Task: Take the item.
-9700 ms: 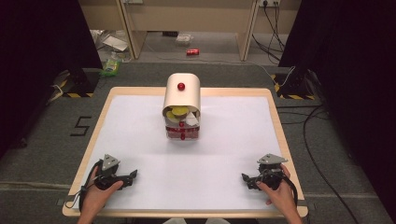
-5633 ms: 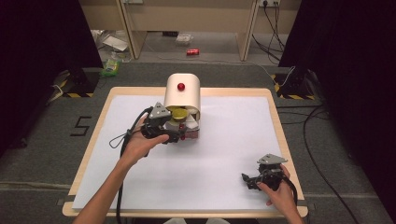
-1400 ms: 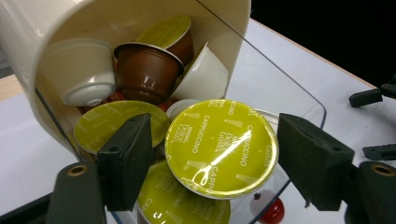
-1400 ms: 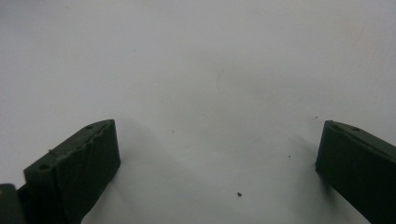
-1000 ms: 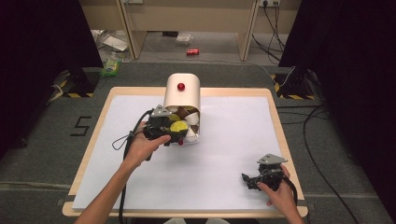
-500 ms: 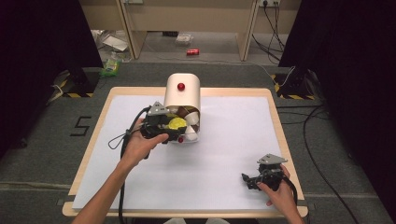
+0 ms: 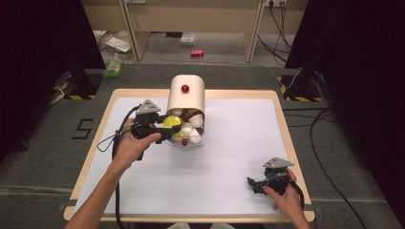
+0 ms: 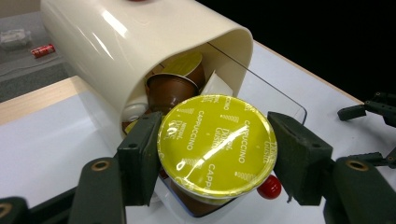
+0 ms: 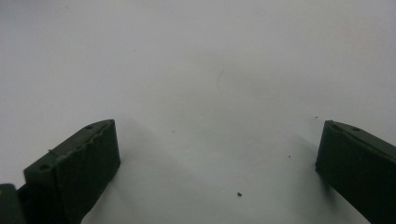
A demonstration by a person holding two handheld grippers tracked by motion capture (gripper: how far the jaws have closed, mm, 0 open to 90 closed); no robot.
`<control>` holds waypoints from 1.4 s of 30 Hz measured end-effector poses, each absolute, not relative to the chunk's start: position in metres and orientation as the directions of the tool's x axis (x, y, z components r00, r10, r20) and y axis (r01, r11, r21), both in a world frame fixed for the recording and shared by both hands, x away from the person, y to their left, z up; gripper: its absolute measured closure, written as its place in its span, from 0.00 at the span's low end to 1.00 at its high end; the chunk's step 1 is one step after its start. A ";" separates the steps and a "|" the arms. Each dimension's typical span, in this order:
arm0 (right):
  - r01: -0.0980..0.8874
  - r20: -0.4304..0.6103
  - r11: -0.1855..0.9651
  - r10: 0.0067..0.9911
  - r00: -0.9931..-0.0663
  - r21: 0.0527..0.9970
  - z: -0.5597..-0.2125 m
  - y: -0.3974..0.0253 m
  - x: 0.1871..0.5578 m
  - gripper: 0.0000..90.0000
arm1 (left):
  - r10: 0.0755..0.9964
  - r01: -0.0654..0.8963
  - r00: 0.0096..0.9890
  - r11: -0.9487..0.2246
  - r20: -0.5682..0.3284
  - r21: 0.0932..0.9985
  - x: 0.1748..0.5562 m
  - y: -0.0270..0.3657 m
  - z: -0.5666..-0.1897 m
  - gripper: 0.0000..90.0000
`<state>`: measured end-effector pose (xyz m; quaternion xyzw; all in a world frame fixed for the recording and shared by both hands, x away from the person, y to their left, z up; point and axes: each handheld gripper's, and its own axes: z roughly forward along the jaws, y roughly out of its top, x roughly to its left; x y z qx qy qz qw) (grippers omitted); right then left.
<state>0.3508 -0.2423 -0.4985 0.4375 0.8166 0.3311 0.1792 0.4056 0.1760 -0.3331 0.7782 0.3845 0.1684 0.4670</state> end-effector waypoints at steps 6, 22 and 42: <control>0.592 -0.007 0.402 0.831 -0.556 0.699 -0.499 -0.243 0.351 0.00 | 0.763 0.437 0.640 -0.268 -0.087 0.859 0.401 0.186 -0.329 0.42; 0.596 -0.003 0.398 0.833 -0.553 0.698 -0.499 -0.242 0.351 0.00 | 0.802 0.458 0.588 -0.226 -0.102 0.860 0.400 0.218 -0.335 0.42; 0.592 -0.008 0.402 0.831 -0.556 0.699 -0.499 -0.243 0.351 0.00 | 0.864 0.488 0.491 -0.169 -0.110 0.857 0.400 0.257 -0.360 0.42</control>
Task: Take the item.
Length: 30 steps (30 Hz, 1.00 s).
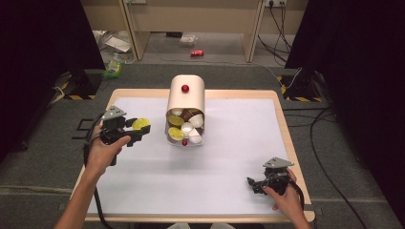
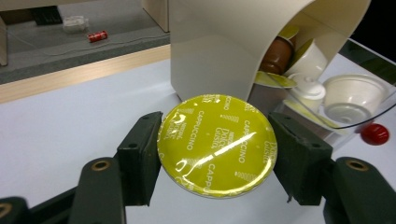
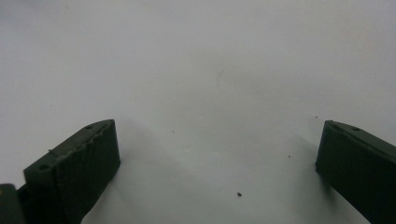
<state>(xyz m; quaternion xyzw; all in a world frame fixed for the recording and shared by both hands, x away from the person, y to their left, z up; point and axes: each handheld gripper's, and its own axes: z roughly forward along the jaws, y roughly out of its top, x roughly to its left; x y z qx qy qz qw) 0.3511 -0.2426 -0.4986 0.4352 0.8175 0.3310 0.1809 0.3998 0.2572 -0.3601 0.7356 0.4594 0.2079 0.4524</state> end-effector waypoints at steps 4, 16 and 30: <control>0.595 -0.004 0.398 0.833 -0.553 0.698 -0.499 -0.242 0.351 0.00 | 0.871 0.495 0.480 -0.170 -0.105 0.852 0.400 0.260 -0.367 0.42; 0.591 -0.009 0.403 0.831 -0.556 0.699 -0.499 -0.243 0.351 0.00 | 0.898 0.526 0.425 -0.140 -0.117 0.839 0.400 0.275 -0.392 0.42; 0.594 -0.005 0.399 0.832 -0.554 0.698 -0.499 -0.242 0.351 0.00 | 0.914 0.576 0.380 -0.112 -0.144 0.809 0.408 0.284 -0.425 0.42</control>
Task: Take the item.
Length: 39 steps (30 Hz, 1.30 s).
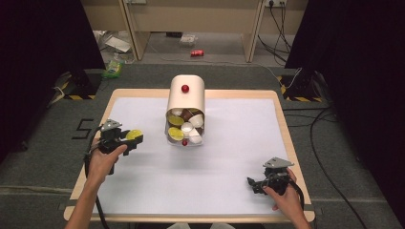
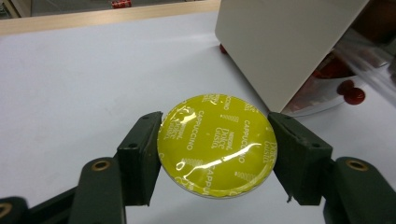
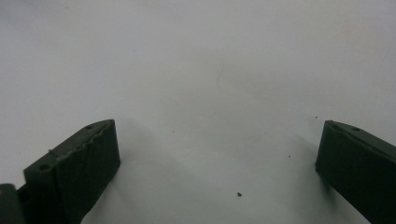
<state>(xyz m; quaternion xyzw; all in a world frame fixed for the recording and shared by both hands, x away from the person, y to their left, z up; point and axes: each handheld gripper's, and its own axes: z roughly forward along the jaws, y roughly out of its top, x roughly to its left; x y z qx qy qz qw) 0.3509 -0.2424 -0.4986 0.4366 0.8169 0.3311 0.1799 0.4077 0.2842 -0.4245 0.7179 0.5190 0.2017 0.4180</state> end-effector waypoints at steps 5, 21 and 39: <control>0.596 -0.003 0.398 0.833 -0.553 0.697 -0.499 -0.242 0.351 0.00 | 0.921 0.591 0.361 -0.103 -0.148 0.800 0.412 0.287 -0.435 0.42; 0.592 -0.007 0.402 0.832 -0.555 0.699 -0.499 -0.243 0.351 0.00 | 0.927 0.610 0.350 -0.117 -0.134 0.784 0.421 0.286 -0.449 0.42; 0.596 -0.003 0.398 0.833 -0.553 0.698 -0.499 -0.242 0.351 0.00 | 0.933 0.658 0.333 -0.126 -0.136 0.742 0.431 0.283 -0.475 0.42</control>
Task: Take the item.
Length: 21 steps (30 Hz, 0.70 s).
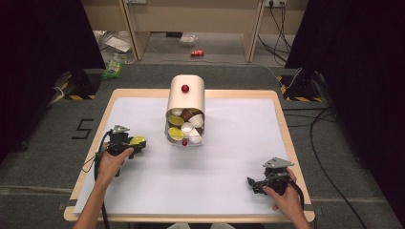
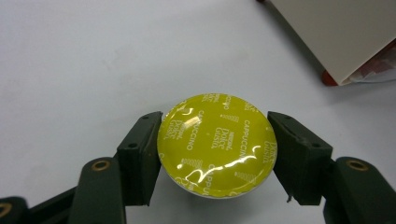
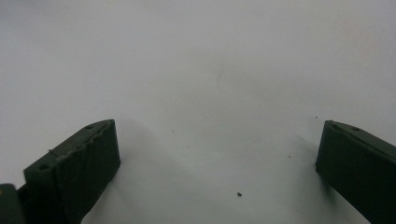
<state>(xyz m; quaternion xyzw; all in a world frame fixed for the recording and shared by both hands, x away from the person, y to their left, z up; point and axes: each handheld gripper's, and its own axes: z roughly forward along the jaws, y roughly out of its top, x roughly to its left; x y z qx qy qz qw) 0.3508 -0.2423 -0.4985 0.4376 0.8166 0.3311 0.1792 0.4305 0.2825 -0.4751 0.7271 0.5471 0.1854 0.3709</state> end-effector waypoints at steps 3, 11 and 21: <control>0.597 -0.002 0.397 0.834 -0.552 0.697 -0.499 -0.242 0.351 0.00 | 0.935 0.659 0.330 -0.131 -0.128 0.741 0.431 0.283 -0.476 0.42; 0.595 -0.004 0.399 0.833 -0.554 0.698 -0.499 -0.242 0.351 0.00 | 0.939 0.661 0.324 -0.140 -0.111 0.738 0.434 0.282 -0.481 0.42; 0.592 -0.007 0.401 0.832 -0.555 0.699 -0.499 -0.243 0.351 0.00 | 0.941 0.662 0.321 -0.144 -0.105 0.736 0.431 0.281 -0.477 0.24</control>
